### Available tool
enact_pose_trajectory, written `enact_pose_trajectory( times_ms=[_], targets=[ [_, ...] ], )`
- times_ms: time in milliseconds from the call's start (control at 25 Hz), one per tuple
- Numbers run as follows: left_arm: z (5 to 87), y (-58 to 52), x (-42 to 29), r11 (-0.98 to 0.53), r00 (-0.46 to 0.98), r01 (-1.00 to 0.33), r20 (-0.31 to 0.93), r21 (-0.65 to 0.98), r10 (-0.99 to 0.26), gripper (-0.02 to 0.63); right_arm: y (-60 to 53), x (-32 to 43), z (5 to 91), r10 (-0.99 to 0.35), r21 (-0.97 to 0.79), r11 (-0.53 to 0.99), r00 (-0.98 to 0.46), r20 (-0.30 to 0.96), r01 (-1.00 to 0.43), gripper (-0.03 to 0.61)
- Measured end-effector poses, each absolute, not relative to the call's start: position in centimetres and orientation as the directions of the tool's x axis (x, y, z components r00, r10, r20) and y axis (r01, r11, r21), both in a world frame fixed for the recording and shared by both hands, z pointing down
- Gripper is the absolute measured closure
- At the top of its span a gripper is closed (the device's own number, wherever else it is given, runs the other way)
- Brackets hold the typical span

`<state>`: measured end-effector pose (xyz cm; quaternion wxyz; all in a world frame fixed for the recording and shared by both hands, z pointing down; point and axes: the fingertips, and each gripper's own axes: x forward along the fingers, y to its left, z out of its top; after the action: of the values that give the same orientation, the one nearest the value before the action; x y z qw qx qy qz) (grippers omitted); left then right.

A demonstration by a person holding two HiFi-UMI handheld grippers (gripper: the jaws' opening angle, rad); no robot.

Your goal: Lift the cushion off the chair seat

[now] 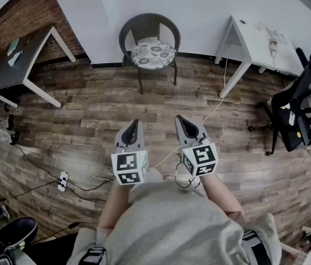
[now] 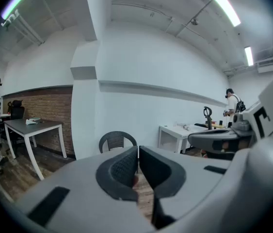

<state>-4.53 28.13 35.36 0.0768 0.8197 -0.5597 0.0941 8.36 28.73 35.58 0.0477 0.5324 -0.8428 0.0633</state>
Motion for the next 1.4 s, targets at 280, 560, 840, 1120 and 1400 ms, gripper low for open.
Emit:
enact_pose_trajectory(
  times_ms=[280,560,840,1120,1400],
  targets=[
    [35.2,31.2,-3.5,-0.349,0.352,-0.935,0.218,0.053,-0.91,0.603,31.9,8.9,35.0,-0.883,-0.028,0.445,-0.444,0.151,-0.895,0.578],
    [34.7,32.2,-2.5,-0.342,0.348,-0.937,0.211,0.065,-0.913,0.603,33.4,9.7,34.4,-0.877,-0.03,0.46,-0.459,0.141,-0.888,0.578],
    [35.0,34.0,-1.4,-0.331,0.339,-0.941,0.217,0.071,-0.915,0.604,34.9,10.4,34.7,-0.859,-0.074,0.491,-0.497,0.121,-0.868,0.577],
    [35.1,34.3,-2.4,-0.305,0.313,-0.95,0.229,0.073,-0.922,0.603,34.8,9.9,34.7,-0.852,-0.075,0.501,-0.507,0.127,-0.862,0.577],
    [35.5,32.4,-3.1,-0.28,0.291,-0.957,0.223,0.079,-0.93,0.604,33.0,10.0,35.3,-0.849,-0.073,0.505,-0.51,0.135,-0.86,0.577]
  ],
)
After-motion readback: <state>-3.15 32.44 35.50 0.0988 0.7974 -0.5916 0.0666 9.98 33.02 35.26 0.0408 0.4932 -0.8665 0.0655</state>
